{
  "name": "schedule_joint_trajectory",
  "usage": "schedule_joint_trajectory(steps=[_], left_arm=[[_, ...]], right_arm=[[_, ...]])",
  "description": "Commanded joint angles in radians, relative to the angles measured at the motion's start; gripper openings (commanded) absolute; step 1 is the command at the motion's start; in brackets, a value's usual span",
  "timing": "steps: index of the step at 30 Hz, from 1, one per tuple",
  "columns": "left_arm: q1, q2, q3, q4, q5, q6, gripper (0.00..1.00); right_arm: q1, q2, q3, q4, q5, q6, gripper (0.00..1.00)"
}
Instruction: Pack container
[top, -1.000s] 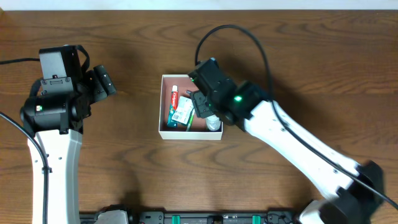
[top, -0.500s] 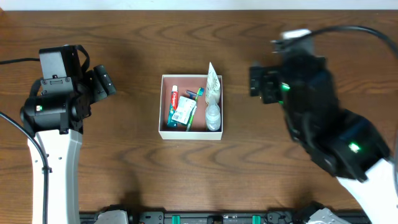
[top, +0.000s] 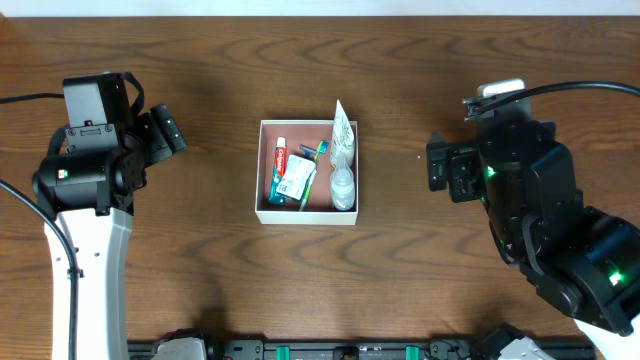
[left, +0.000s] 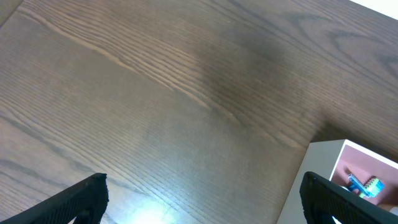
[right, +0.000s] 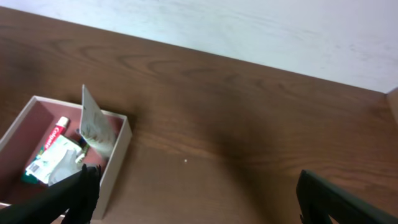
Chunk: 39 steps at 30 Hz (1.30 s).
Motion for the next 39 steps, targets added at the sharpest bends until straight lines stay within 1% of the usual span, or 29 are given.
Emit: schedule_joint_trajectory(steps=[1,4,6,8,10,14,17,19,21,25,28,31,34,39], left_arm=[[0.004,-0.002,0.011,-0.003,-0.008,-0.005,0.98],[0.004,-0.002,0.011,-0.003,-0.008,-0.005,0.98],[0.004,-0.002,0.011,-0.003,-0.008,-0.005,0.98],[0.004,-0.002,0.011,-0.003,-0.008,-0.005,0.98],[0.004,-0.002,0.011,-0.003,-0.008,-0.005,0.98],[0.004,-0.002,0.011,-0.003,-0.008,-0.005,0.98],[0.004,-0.002,0.011,-0.003,-0.008,-0.005,0.98],[0.004,-0.002,0.011,-0.003,-0.008,-0.005,0.98],[0.004,-0.002,0.011,-0.003,-0.008,-0.005,0.98],[0.004,-0.002,0.011,-0.003,-0.008,-0.005,0.98],[0.004,-0.002,0.011,-0.003,-0.008,-0.005,0.98],[0.004,-0.002,0.011,-0.003,-0.008,-0.005,0.98],[0.004,-0.002,0.011,-0.003,-0.008,-0.005,0.98],[0.004,-0.002,0.011,-0.003,-0.008,-0.005,0.98]], right_arm=[[-0.005,-0.016,0.009,0.000,0.082,-0.014,0.99],[-0.012,-0.030,0.009,0.000,0.126,-0.020,0.99],[-0.039,-0.051,0.005,0.011,0.123,-0.051,0.99],[-0.082,-0.082,-0.021,0.051,0.107,-0.069,0.99],[-0.142,-0.123,-0.066,0.106,0.044,-0.110,0.99],[-0.308,-0.227,-0.228,0.238,-0.169,-0.224,0.99],[-0.446,-0.309,-0.390,0.328,-0.305,-0.246,0.99],[-0.515,-0.358,-0.499,0.375,-0.348,-0.245,0.99],[-0.557,-0.401,-0.604,0.417,-0.351,-0.245,0.99],[-0.595,-0.492,-0.808,0.502,-0.352,-0.244,0.99],[-0.597,-0.570,-0.944,0.567,-0.359,-0.235,0.99],[-0.597,-0.671,-1.083,0.636,-0.358,-0.200,0.99],[-0.597,-0.757,-1.180,0.657,-0.358,-0.184,0.99],[-0.597,-0.869,-1.283,0.666,-0.358,-0.185,0.99]])
